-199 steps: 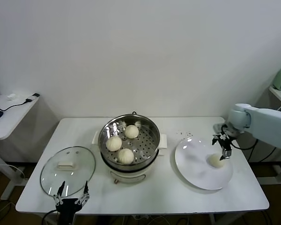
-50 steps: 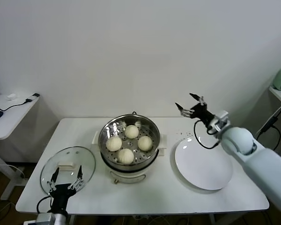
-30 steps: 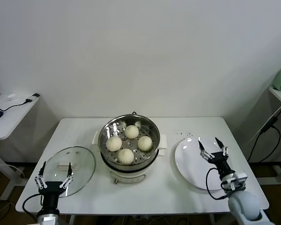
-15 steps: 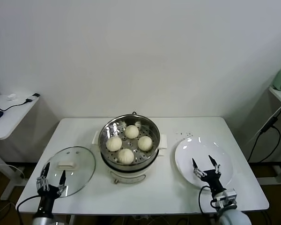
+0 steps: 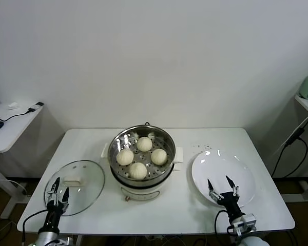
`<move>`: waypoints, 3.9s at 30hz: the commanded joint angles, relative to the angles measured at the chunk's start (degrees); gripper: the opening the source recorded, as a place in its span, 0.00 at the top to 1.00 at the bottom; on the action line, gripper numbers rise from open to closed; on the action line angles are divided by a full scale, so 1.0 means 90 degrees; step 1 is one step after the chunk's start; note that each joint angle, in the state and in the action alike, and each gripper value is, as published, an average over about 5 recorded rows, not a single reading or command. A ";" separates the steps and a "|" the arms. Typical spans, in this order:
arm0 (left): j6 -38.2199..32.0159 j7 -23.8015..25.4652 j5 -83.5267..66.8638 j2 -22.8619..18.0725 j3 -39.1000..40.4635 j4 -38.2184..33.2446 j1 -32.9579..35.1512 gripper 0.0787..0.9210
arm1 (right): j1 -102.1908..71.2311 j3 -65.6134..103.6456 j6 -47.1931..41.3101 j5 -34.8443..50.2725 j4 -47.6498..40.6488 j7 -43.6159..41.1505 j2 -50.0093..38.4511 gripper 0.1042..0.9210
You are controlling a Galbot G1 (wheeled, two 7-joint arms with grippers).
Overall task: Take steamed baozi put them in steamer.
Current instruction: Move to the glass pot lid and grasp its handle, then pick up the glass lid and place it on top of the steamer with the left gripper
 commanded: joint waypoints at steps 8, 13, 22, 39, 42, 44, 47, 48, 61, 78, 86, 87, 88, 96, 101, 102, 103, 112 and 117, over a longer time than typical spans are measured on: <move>0.0164 0.0011 0.0539 0.0029 0.0186 0.0809 -0.0935 0.12 | -0.0134 0.0073 0.0009 -0.0149 0.0052 -0.0008 0.0077 0.12; 0.0151 0.0064 0.0565 0.0051 0.0229 0.1053 -0.1132 0.12 | -0.0186 0.0123 0.0011 -0.0195 0.0086 -0.0039 0.0092 0.12; 0.0157 0.0094 0.0517 0.0055 0.0267 0.1265 -0.1239 0.12 | -0.0195 0.0115 0.0017 -0.0232 0.0098 -0.0069 0.0119 0.12; 0.0099 0.0090 0.0483 0.0123 0.0319 0.1426 -0.1306 0.48 | -0.0301 0.0135 0.0012 -0.0302 0.0221 -0.0067 0.0128 0.12; 0.0081 0.0088 0.0480 0.0101 0.0323 0.1384 -0.1298 0.59 | -0.0299 0.0138 0.0009 -0.0301 0.0215 -0.0067 0.0138 0.12; 0.0071 0.0097 0.0459 0.0099 0.0312 0.1286 -0.1259 0.66 | -0.0300 0.0137 0.0003 -0.0301 0.0233 -0.0068 0.0141 0.12; 0.0069 0.0149 0.0352 0.0115 0.0276 0.1011 -0.1161 0.76 | -0.0300 0.0134 -0.0007 -0.0300 0.0269 -0.0069 0.0143 0.12; 0.0078 0.0186 0.0294 0.0127 0.0256 0.0878 -0.1112 0.79 | -0.0298 0.0133 -0.0010 -0.0302 0.0279 -0.0068 0.0144 0.12; 0.1019 0.1481 -0.1550 0.0919 -0.0202 -0.1643 0.0096 0.94 | -0.0302 0.0126 -0.0237 -0.0399 0.0570 0.0092 0.0099 0.12; 0.3243 0.3283 -0.1093 0.0835 0.0878 -0.4254 -0.0639 0.94 | -0.0378 0.0106 -0.0196 -0.0612 0.0569 0.0234 0.0177 0.12; 0.4371 0.3748 0.0529 0.0439 0.3116 -0.4092 -0.1650 0.94 | -0.0331 0.0115 0.0119 -0.0633 0.0373 0.0243 0.0223 0.12; 0.4475 0.3821 0.0674 0.0356 0.3336 -0.4023 -0.1760 0.94 | -0.0328 0.0120 0.0160 -0.0630 0.0343 0.0244 0.0232 0.12; 0.4573 0.3890 0.0824 0.0272 0.3535 -0.3951 -0.1868 0.94 | -0.0328 0.0124 0.0198 -0.0626 0.0314 0.0245 0.0241 0.12; 0.5045 0.4259 0.1484 -0.0272 0.4613 -0.3447 -0.2421 0.94 | -0.0391 0.0185 0.0445 -0.0611 0.0204 0.0249 0.0256 0.12; 0.5157 0.4383 0.1721 -0.0609 0.4876 -0.3104 -0.2641 0.94 | -0.0440 0.0230 0.0560 -0.0550 0.0197 0.0263 0.0255 0.12; 0.5168 0.4385 0.1743 -0.0656 0.4914 -0.3048 -0.2684 0.94 | -0.0450 0.0232 0.0586 -0.0533 0.0197 0.0272 0.0257 0.12; 0.5178 0.4387 0.1761 -0.0691 0.4950 -0.2989 -0.2721 0.94 | -0.0458 0.0233 0.0610 -0.0520 0.0195 0.0282 0.0258 0.12; 0.5205 0.4297 0.1973 -0.1105 0.5198 -0.2378 -0.2974 0.94 | -0.0519 0.0297 0.0758 -0.0445 0.0155 0.0392 0.0217 0.12; 0.5195 0.4259 0.2014 -0.1160 0.5156 -0.2050 -0.3060 0.94 | -0.0532 0.0363 0.0793 -0.0411 0.0157 0.0422 0.0205 0.12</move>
